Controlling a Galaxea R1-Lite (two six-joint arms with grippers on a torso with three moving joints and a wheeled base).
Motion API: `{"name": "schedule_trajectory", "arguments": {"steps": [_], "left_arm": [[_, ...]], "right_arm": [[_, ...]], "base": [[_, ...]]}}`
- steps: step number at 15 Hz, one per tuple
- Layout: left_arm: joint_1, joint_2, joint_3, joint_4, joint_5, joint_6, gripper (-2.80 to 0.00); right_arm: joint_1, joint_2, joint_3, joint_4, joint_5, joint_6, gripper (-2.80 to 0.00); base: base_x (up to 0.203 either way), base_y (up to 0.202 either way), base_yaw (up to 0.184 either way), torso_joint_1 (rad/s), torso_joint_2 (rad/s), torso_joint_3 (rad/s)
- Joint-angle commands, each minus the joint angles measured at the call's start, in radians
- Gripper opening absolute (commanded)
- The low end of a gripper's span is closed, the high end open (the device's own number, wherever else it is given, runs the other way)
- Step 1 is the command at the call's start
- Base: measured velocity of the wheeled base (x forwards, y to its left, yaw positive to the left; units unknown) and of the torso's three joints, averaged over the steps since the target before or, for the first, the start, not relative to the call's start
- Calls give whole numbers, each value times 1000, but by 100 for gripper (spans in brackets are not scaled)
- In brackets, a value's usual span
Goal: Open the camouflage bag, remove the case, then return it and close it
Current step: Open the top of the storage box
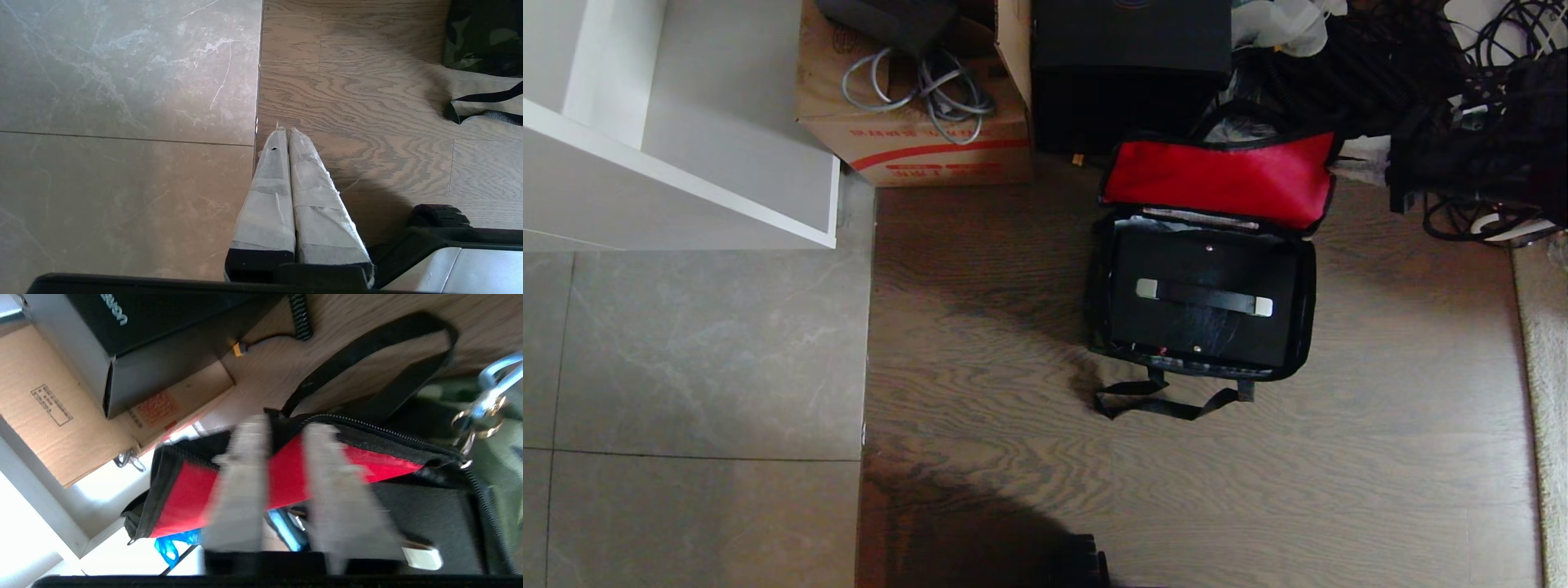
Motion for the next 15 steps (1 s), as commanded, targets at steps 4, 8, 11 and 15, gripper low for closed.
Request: {"name": "schedule_trajectory", "arguments": {"steps": [4,8,11,15], "left_arm": [[0,0,0,0,0,0,-280],[0,0,0,0,-1,-1,-280],[0,0,0,0,0,0,-280],[0,1,0,0,-1,0,-280]], "right_arm": [[-8,32,-15,-114,-73,64,0],[-26,54,-11,-294,-83,224,0],[-28,68,9,-290,-81,181,0],[-50,84,51,-202,-78,38,0]], "base": [[0,0,0,0,0,0],[0,0,0,0,0,0],[0,0,0,0,0,0],[0,0,0,0,0,0]]}}
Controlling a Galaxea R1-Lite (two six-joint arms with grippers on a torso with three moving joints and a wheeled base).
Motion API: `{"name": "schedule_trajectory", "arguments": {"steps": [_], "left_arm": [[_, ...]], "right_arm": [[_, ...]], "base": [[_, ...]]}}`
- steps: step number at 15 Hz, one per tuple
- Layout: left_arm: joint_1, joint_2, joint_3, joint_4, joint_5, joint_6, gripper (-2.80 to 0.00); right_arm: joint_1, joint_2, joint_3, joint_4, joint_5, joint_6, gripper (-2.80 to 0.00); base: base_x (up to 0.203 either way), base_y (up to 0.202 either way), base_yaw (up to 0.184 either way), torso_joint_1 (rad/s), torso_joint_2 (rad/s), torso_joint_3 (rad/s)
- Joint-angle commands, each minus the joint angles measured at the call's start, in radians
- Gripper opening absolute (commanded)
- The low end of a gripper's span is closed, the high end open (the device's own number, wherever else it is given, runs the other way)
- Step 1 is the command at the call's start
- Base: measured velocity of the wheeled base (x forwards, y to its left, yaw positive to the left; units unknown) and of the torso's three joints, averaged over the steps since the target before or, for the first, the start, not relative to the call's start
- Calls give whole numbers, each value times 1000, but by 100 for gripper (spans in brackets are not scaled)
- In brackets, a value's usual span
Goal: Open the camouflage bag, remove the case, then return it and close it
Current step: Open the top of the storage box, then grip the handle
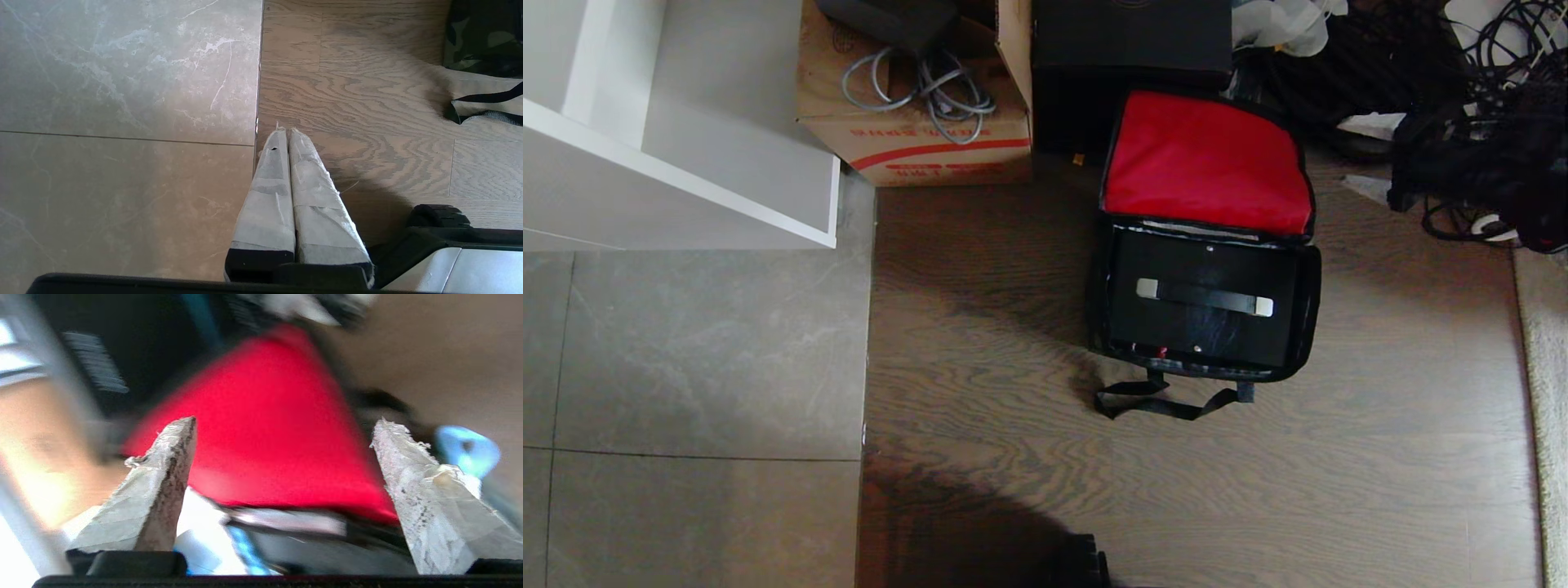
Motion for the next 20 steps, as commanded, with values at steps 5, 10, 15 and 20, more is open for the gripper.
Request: {"name": "schedule_trajectory", "arguments": {"steps": [5,10,15,20], "left_arm": [[0,1,0,0,0,1,-280],[0,1,0,0,0,1,-280],[0,0,0,0,0,0,-280],[0,1,0,0,-1,1,-280]], "right_arm": [[-19,-73,63,266,69,-143,0],[-18,-246,281,287,135,-160,-280],[-17,-435,655,278,177,-273,-280],[-16,-693,931,294,77,-446,-280]], "base": [[0,0,0,0,0,0],[0,0,0,0,0,0],[0,0,0,0,0,0],[0,0,0,0,0,0]]}}
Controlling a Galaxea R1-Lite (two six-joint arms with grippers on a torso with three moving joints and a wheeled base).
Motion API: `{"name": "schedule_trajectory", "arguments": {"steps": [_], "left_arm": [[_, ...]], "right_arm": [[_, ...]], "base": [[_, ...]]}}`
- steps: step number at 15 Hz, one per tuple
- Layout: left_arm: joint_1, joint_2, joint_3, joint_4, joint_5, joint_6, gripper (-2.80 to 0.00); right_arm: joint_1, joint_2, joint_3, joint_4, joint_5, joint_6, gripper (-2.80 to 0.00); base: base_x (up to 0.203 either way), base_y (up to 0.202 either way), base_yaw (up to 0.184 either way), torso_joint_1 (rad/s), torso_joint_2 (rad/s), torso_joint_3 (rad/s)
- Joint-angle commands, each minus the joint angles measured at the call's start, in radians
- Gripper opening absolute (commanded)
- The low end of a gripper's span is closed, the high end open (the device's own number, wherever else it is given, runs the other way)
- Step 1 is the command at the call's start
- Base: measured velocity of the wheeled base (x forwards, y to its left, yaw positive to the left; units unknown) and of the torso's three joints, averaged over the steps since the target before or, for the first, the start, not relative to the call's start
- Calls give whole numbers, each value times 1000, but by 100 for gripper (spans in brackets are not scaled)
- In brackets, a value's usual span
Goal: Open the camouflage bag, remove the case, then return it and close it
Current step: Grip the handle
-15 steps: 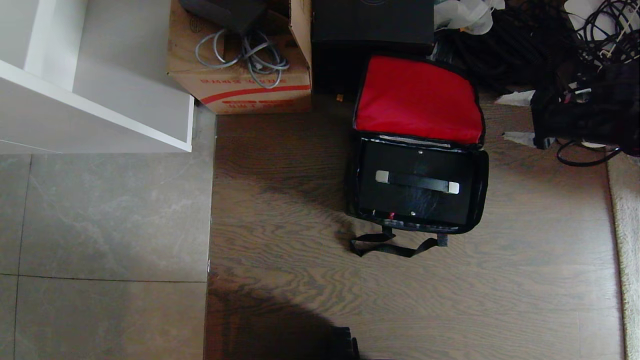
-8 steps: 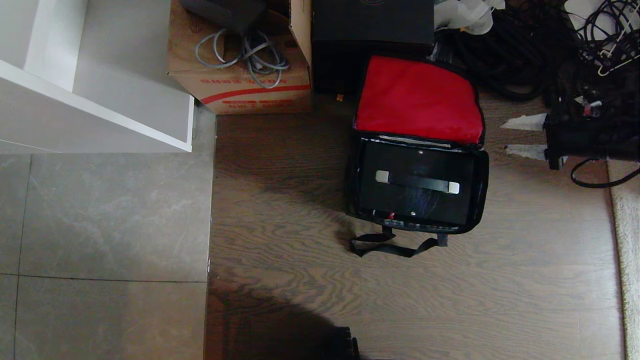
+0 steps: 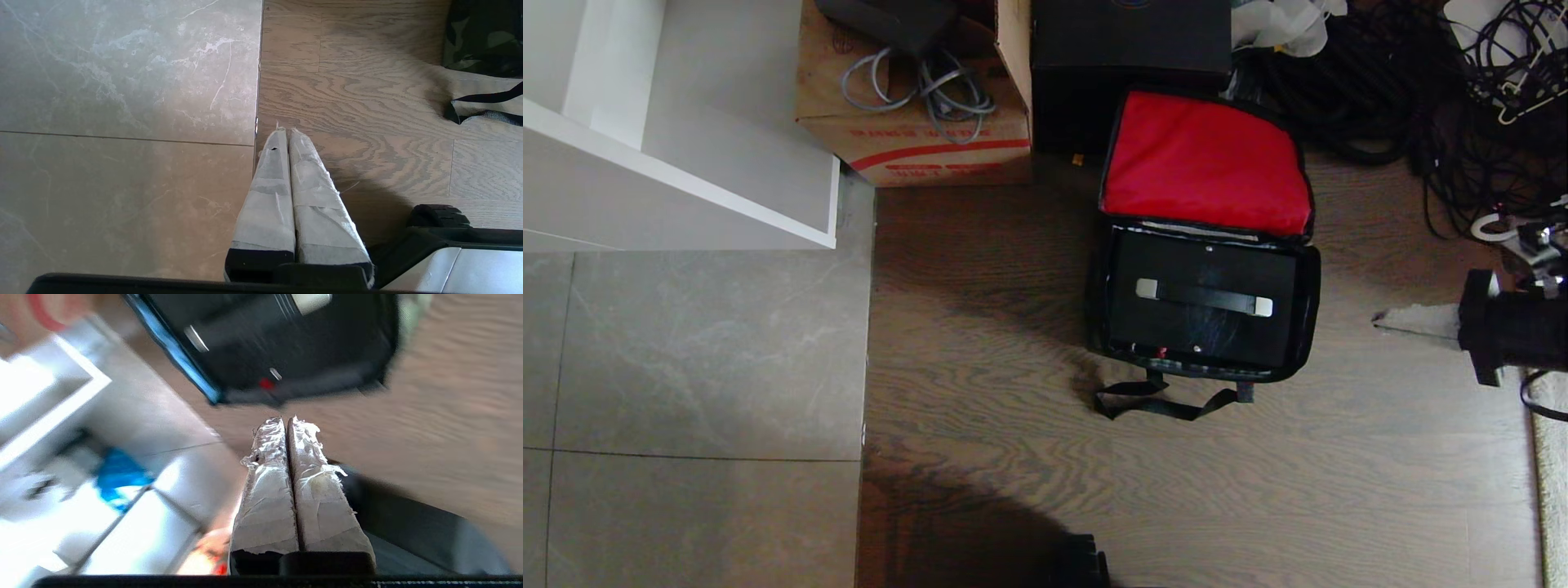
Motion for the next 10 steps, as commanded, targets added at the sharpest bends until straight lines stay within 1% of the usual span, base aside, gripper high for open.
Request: {"name": "schedule_trajectory", "arguments": {"steps": [1,2,3,4,5,7,10], "left_arm": [[0,1,0,0,1,-1,-280],[0,0,0,0,1,-1,-280],[0,1,0,0,1,-1,-280],[0,1,0,0,0,-1,-280],[0,0,0,0,1,0,-280],[0,0,0,0,1,0,-280],[0,1,0,0,0,1,-280]], "right_arm": [[0,-177,135,14,-39,-76,-280],[-1,-252,215,26,-74,-166,-280],[3,-346,276,58,-133,-259,-280],[17,-432,313,107,-192,-335,-280],[44,-511,342,155,-251,-393,-280],[118,-706,430,211,-355,-462,-280],[209,-1011,602,246,-448,-534,-280]], "base": [[0,0,0,0,0,0],[0,0,0,0,0,0],[0,0,0,0,0,0],[0,0,0,0,0,0],[0,0,0,0,0,0],[0,0,0,0,0,0],[0,0,0,0,0,0]]}}
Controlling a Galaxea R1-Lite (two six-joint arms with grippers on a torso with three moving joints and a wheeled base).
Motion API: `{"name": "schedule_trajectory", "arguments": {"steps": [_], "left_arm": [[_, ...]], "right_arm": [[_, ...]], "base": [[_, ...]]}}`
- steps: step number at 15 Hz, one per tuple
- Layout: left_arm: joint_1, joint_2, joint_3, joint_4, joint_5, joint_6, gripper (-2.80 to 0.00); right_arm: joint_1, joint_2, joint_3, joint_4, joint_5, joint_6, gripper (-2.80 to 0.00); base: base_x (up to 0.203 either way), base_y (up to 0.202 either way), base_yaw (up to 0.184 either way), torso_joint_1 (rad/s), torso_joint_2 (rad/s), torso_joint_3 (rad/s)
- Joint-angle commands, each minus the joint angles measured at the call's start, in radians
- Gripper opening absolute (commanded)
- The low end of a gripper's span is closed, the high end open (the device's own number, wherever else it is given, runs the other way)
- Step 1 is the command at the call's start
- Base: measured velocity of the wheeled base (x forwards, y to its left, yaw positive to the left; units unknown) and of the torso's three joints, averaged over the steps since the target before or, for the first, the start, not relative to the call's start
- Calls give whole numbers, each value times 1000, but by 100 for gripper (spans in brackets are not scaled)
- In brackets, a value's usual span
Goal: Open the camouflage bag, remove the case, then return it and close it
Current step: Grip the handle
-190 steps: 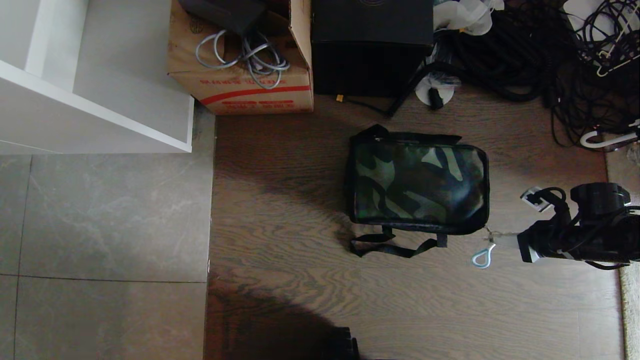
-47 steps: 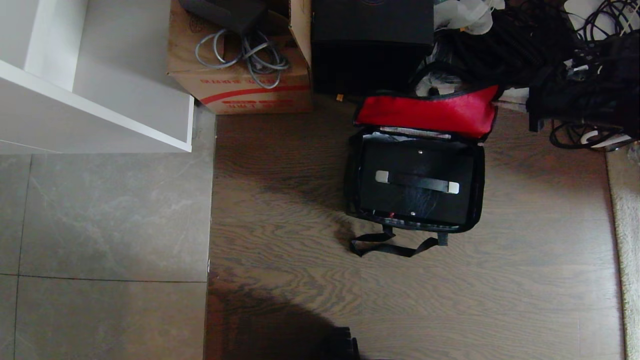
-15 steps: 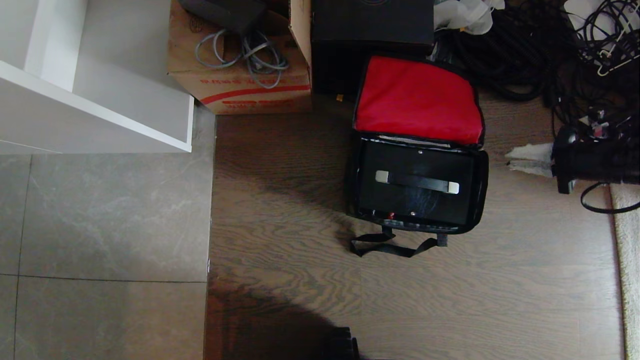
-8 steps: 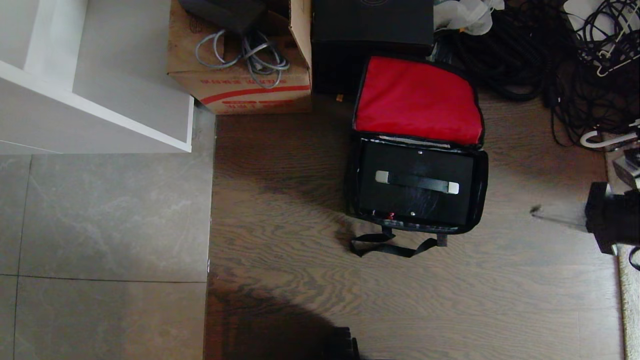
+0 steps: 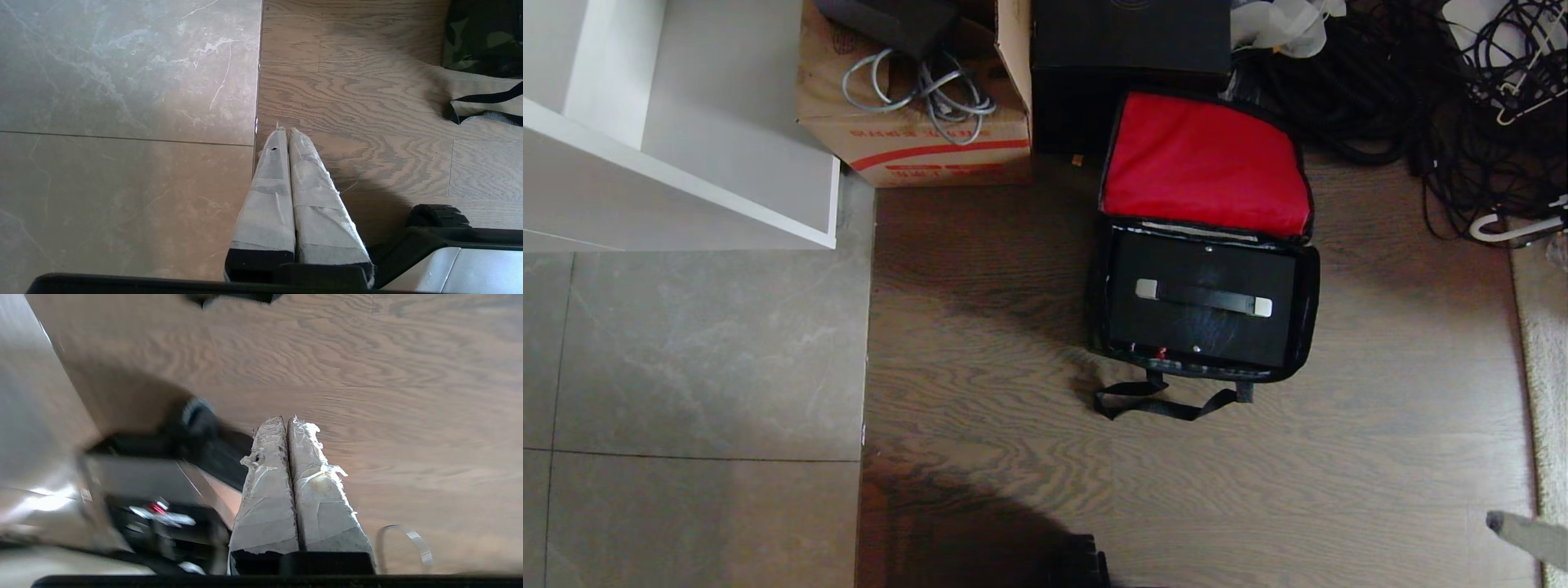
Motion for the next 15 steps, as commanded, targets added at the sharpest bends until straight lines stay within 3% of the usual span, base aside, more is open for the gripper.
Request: {"name": "schedule_trajectory", "arguments": {"steps": [1,3,5,10,15], "left_arm": [[0,1,0,0,-1,1,-280],[0,0,0,0,1,0,-280],[0,0,0,0,0,1,-280],[0,1,0,0,0,0,-280],[0,0,0,0,1,1,-280]], "right_arm": [[63,-325,141,15,-71,-42,-280],[121,-449,245,8,-225,-70,-280],[139,-495,301,-28,-305,-86,-280],[114,-730,323,-79,-316,-79,-280],[110,-743,325,-81,-317,-73,-280]], "base": [[0,0,0,0,0,0],[0,0,0,0,0,0],[0,0,0,0,0,0],[0,0,0,0,0,0],[0,0,0,0,0,0]]}}
